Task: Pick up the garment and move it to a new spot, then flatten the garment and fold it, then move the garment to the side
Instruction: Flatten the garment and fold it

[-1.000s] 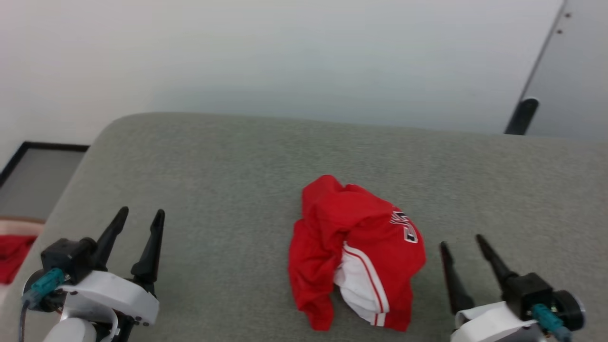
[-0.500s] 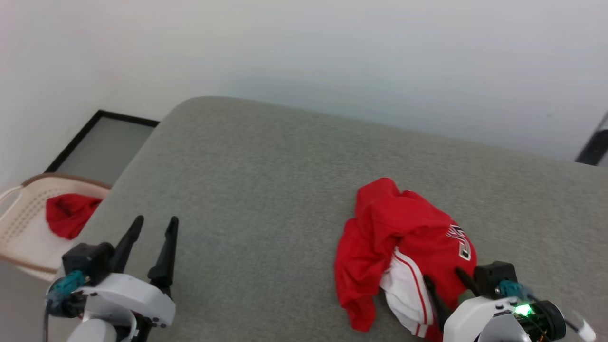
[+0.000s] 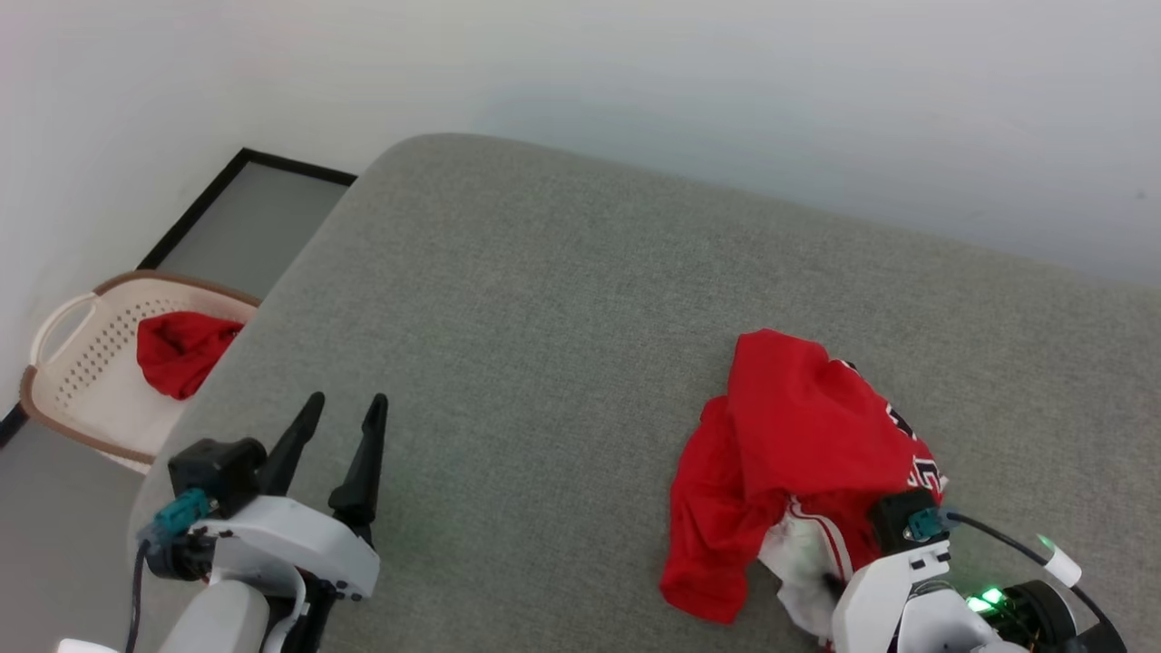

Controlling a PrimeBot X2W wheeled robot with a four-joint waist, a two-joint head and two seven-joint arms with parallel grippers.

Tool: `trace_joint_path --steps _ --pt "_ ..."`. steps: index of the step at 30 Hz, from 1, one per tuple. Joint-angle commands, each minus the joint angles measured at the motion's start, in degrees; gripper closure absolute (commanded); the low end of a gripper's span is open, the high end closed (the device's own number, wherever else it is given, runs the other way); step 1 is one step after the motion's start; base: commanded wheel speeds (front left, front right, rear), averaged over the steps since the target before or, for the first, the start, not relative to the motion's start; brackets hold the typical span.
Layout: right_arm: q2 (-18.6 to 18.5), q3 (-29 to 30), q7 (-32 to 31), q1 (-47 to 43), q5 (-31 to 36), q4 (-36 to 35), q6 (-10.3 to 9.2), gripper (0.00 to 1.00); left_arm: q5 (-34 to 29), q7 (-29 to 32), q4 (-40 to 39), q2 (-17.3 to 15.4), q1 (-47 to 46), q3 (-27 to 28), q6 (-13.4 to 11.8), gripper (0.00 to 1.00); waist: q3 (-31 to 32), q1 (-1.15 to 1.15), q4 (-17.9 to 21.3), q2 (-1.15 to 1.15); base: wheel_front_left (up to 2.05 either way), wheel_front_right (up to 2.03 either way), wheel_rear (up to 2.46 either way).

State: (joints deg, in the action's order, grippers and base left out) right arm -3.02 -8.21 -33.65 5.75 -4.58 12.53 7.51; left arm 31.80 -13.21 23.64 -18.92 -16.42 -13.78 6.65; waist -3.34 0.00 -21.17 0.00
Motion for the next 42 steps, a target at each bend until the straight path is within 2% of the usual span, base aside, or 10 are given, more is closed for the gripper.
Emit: trace_joint_path --steps 1,8,16,23,30,37,38,39,40,42 --pt "0.1 0.0 -0.3 0.5 0.0 -0.3 -0.04 1.00 0.5 -0.4 0.5 0.2 -0.5 -0.1 0.3 0.00 -0.5 0.00 -0.1 0.00 0.00 0.00 0.00" --pt "-0.8 3.0 -3.0 1.5 -1.9 -4.8 -0.04 1.00 1.5 -1.2 1.9 -0.3 -0.5 0.5 0.5 0.00 -0.3 0.00 1.4 0.00 0.00 0.00 0.00" --pt "-4.1 8.3 -8.0 0.5 -3.5 -13.0 -0.04 1.00 1.5 -1.6 1.7 -0.5 0.1 1.0 0.5 0.00 0.1 0.00 3.9 0.00 0.00 0.00 0.00" --pt "-6.8 16.2 -11.5 -2.4 -2.4 -17.5 -0.04 1.00 1.3 -1.8 0.9 -0.4 0.5 1.1 0.2 0.00 -0.3 0.00 6.3 0.00 0.00 0.00 0.00" --pt "-6.2 21.0 -11.6 -6.1 -0.8 -14.1 -0.04 1.00 1.6 -1.8 1.1 0.0 0.0 0.5 0.3 0.00 -0.9 0.00 7.8 0.00 0.00 0.00 0.00" --pt "-6.1 20.0 -9.3 -6.2 -1.0 -7.0 -0.05 1.00 2.3 -1.4 1.9 -0.3 -0.7 -0.4 0.6 0.00 -1.4 0.00 9.2 0.00 0.00 0.00 0.00" --pt "-6.1 19.7 -8.6 -5.5 -0.9 -6.7 -0.05 0.69 2.6 -1.2 1.9 -0.3 -0.8 -0.6 0.6 0.00 -1.3 0.00 9.4 0.00 0.00 0.00 0.00" --pt "-5.9 19.4 -8.1 -4.8 -1.2 -6.4 -0.05 0.26 2.7 -1.0 2.0 -0.5 -0.9 -0.6 0.6 0.00 -1.2 0.00 9.7 0.00 0.00 0.00 0.00" --pt "-5.7 19.3 -7.6 -4.3 -1.7 -6.3 -0.05 0.00 2.9 -0.8 2.1 -0.8 -0.9 -0.7 0.7 0.00 -1.1 0.00 10.1 0.00 0.00 0.00 0.00" --pt "-5.9 18.6 -6.6 -3.3 -2.1 -6.7 -0.05 0.00 3.2 -0.5 1.9 -1.2 -1.2 -0.8 0.7 0.00 -0.8 0.00 10.8 0.00 0.00 0.00 0.00"
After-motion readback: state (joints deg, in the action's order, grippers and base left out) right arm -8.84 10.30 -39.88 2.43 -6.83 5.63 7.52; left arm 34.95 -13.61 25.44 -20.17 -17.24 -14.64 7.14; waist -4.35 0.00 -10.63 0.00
